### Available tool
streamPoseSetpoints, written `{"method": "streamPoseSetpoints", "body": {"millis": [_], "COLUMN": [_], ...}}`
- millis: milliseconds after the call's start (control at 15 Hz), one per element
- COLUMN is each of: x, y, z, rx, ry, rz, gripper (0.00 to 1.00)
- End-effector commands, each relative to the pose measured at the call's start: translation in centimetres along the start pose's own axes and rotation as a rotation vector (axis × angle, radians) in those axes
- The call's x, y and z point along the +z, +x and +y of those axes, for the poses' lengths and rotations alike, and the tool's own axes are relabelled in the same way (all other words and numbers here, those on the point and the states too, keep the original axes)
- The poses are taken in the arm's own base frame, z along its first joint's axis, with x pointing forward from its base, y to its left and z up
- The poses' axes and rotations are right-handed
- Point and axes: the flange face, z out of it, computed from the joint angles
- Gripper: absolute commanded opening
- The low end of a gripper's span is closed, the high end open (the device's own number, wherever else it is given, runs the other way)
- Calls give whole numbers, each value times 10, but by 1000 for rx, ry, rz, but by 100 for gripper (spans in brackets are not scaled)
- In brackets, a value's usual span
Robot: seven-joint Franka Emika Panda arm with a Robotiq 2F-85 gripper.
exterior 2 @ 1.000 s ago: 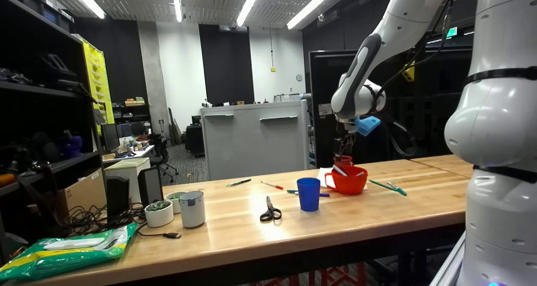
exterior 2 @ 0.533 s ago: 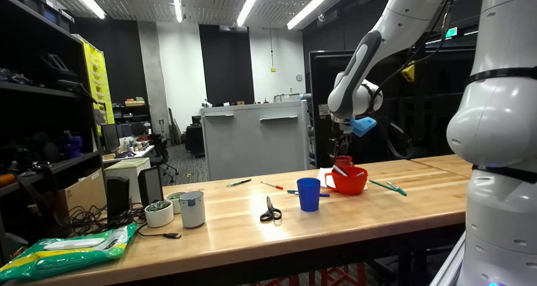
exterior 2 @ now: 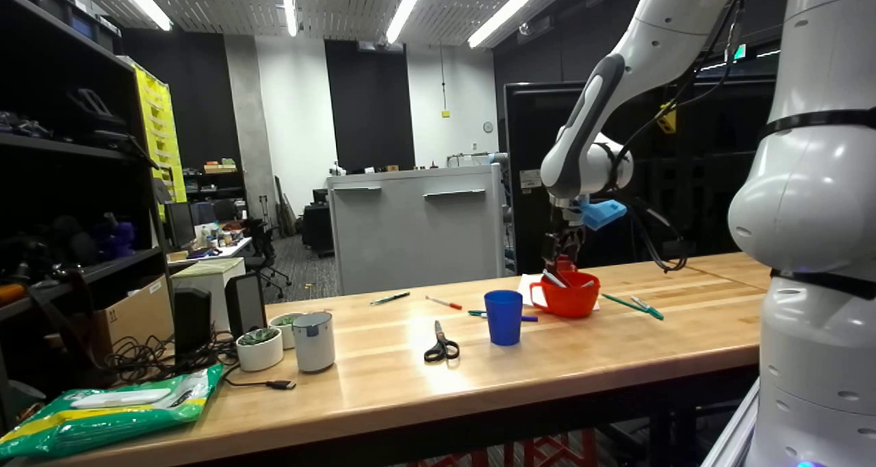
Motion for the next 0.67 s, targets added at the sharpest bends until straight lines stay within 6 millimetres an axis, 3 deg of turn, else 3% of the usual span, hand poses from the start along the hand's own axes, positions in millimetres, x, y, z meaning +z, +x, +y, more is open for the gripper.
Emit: {"method": "streamPoseSetpoints", "body": {"millis": [0,600], "x": [-2,12], "y": [-13,-26], "z": [1,9], "rx": [32,90], "ry": [17,57], "rz": [3,-9], "gripper": [100,100]}}
